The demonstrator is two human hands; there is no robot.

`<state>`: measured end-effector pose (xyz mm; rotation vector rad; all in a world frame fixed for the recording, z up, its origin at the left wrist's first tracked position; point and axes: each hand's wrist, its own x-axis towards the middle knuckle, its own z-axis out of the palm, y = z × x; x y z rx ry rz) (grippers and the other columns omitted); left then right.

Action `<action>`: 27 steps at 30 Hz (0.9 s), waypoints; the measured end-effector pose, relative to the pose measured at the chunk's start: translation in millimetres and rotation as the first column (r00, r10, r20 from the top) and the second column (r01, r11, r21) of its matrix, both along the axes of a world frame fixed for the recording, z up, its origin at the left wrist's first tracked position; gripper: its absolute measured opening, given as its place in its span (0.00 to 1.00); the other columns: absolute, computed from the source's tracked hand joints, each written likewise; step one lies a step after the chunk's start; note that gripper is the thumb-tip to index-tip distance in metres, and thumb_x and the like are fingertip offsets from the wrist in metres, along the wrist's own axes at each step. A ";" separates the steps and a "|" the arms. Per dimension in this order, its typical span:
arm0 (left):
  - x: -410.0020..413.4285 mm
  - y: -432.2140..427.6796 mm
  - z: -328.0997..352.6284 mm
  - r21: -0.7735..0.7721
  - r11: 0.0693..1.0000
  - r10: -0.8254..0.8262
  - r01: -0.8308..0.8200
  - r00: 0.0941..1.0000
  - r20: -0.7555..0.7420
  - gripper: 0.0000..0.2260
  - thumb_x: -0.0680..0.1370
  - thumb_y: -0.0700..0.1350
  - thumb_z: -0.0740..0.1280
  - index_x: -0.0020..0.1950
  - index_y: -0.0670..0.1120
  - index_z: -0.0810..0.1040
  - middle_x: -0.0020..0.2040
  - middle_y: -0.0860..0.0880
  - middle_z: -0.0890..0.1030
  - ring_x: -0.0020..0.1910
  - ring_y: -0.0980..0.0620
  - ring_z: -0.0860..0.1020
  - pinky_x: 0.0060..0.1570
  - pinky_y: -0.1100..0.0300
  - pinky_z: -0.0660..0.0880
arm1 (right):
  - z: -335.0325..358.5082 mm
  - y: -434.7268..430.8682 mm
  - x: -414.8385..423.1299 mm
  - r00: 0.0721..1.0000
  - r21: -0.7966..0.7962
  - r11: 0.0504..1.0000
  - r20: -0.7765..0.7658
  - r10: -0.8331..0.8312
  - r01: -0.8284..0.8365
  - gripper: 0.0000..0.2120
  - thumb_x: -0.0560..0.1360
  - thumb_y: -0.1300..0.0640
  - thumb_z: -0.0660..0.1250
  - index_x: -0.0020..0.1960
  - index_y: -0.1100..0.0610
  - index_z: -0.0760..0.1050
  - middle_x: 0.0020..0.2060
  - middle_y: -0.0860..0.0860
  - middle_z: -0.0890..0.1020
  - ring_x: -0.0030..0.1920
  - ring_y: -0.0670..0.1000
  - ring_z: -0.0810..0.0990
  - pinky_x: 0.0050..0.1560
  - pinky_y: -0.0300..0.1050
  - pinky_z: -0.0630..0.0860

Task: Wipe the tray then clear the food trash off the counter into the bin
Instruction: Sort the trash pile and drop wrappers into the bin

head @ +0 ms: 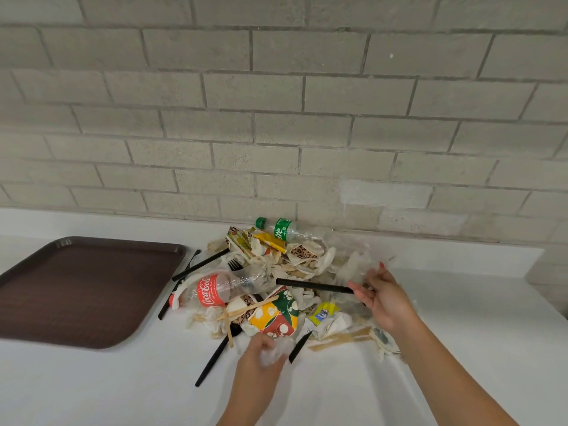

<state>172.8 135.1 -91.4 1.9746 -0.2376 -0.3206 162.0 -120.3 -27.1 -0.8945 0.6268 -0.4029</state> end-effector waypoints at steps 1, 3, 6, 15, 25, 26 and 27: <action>-0.8 0.9 5.4 -0.021 1.000 0.011 -0.011 1.000 0.003 0.08 0.75 0.35 0.68 0.43 0.47 0.73 0.43 0.47 0.77 0.36 0.50 0.75 0.34 0.67 0.72 | 1.1 0.1 -2.3 1.000 -0.012 1.000 -0.022 0.010 -0.011 0.07 0.81 0.63 0.56 0.47 0.55 0.69 0.41 0.50 0.76 0.32 0.53 0.85 0.27 0.38 0.78; -2.7 3.5 10.5 -0.069 0.997 0.016 -0.018 0.999 -0.032 0.11 0.76 0.34 0.66 0.54 0.49 0.74 0.49 0.49 0.76 0.42 0.50 0.76 0.35 0.72 0.72 | -1.2 -0.5 -7.8 0.999 -0.013 1.000 -0.033 0.019 -0.019 0.07 0.81 0.64 0.56 0.46 0.57 0.69 0.42 0.51 0.77 0.34 0.53 0.85 0.29 0.38 0.79; -5.0 4.7 21.1 0.021 0.995 0.099 -0.098 0.992 -0.076 0.10 0.77 0.46 0.66 0.58 0.45 0.75 0.45 0.51 0.77 0.41 0.55 0.76 0.35 0.71 0.68 | -15.0 3.1 -22.0 0.999 0.026 1.000 0.043 -0.014 0.013 0.07 0.81 0.66 0.54 0.46 0.58 0.68 0.38 0.53 0.76 0.38 0.55 0.83 0.33 0.41 0.81; -14.1 -2.9 81.8 -0.230 0.906 0.315 -0.356 0.929 -0.194 0.13 0.75 0.50 0.69 0.35 0.50 0.68 0.36 0.53 0.70 0.35 0.59 0.67 0.38 0.59 0.65 | -52.7 4.3 -51.3 0.945 0.275 0.961 0.307 -0.115 0.028 0.17 0.53 0.56 0.77 0.40 0.59 0.80 0.40 0.58 0.81 0.38 0.56 0.82 0.42 0.49 0.80; 56.2 -63.5 47.3 0.240 0.952 -0.250 0.187 0.932 0.264 0.15 0.74 0.32 0.61 0.54 0.48 0.80 0.46 0.55 0.79 0.40 0.54 0.78 0.36 0.71 0.69 | -42.1 -11.1 -42.5 0.920 0.110 0.961 0.278 -0.276 0.255 0.16 0.76 0.71 0.51 0.38 0.59 0.72 0.29 0.52 0.79 0.32 0.53 0.75 0.27 0.40 0.76; 66.0 -76.3 40.1 0.349 0.904 -0.351 0.246 0.894 0.280 0.16 0.73 0.31 0.60 0.54 0.46 0.81 0.48 0.53 0.79 0.47 0.52 0.79 0.40 0.70 0.69 | -38.3 -15.3 -42.7 0.911 0.107 0.954 0.284 -0.299 0.280 0.12 0.73 0.70 0.57 0.37 0.58 0.73 0.28 0.52 0.78 0.31 0.53 0.76 0.27 0.39 0.76; 74.2 -90.1 35.1 0.453 0.844 -0.441 0.288 0.854 0.278 0.16 0.72 0.31 0.59 0.52 0.44 0.81 0.50 0.50 0.80 0.50 0.50 0.79 0.44 0.66 0.70 | -32.4 -17.7 -43.7 0.903 0.108 0.952 0.301 -0.306 0.287 0.08 0.67 0.68 0.61 0.34 0.57 0.75 0.27 0.51 0.78 0.29 0.52 0.77 0.27 0.37 0.76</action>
